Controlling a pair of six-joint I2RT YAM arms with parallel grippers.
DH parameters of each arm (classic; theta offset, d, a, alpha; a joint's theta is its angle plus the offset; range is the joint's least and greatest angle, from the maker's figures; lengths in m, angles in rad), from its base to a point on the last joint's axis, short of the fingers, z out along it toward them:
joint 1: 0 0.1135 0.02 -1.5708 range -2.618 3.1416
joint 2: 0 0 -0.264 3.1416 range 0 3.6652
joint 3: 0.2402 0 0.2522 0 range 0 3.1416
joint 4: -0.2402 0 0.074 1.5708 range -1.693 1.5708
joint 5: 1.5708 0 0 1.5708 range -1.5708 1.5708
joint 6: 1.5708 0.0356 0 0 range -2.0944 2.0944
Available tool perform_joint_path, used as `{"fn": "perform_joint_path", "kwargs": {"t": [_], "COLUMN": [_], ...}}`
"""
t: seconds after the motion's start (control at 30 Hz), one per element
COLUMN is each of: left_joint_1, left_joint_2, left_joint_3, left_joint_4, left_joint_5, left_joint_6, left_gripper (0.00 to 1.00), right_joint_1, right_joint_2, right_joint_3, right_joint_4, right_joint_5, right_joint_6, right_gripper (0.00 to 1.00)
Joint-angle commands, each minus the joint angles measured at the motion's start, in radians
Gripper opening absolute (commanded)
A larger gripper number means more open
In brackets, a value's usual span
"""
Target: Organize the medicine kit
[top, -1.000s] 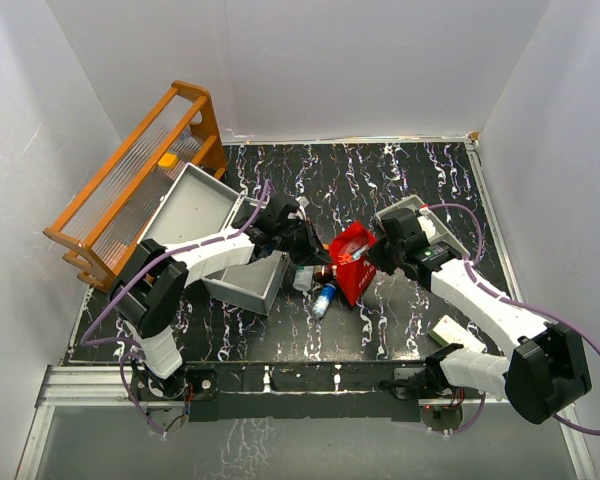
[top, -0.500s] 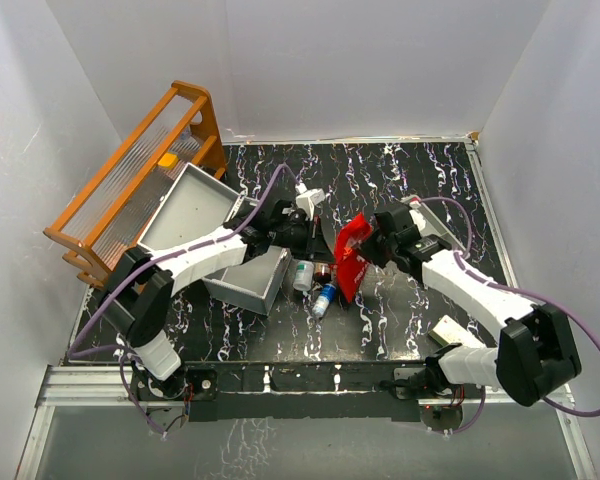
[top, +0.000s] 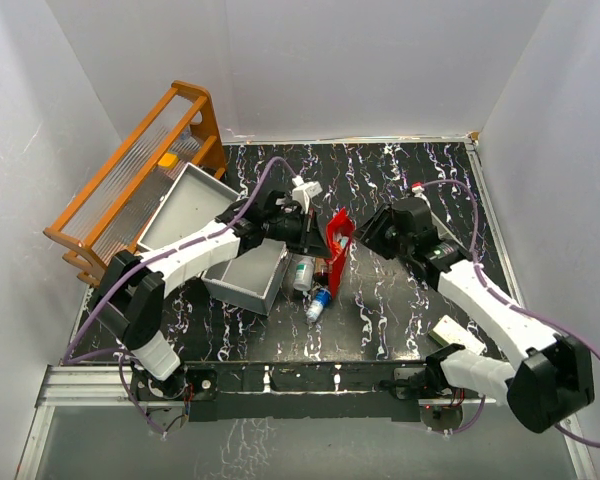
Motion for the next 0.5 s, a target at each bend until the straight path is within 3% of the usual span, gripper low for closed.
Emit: {"fn": "perform_joint_path", "kwargs": {"t": [0.0, 0.23, 0.47], "left_joint_1": [0.029, 0.059, 0.064], "left_joint_2": [-0.049, 0.004, 0.023], "left_joint_3": [0.088, 0.182, 0.225], "left_joint_4": [-0.060, -0.116, -0.099], "left_joint_5": [0.025, 0.010, 0.054], "left_joint_6": [-0.052, -0.132, -0.153], "left_gripper": [0.00, 0.00, 0.00], "right_joint_1": [-0.006, -0.005, 0.004], "right_joint_2": [-0.093, -0.149, -0.099], "right_joint_3": [-0.018, 0.003, 0.041], "right_joint_4": [0.048, 0.080, 0.098], "right_joint_5": [-0.071, -0.409, -0.564], "right_joint_6": [-0.256, -0.533, -0.596], "right_gripper": [0.38, 0.45, 0.46]}}
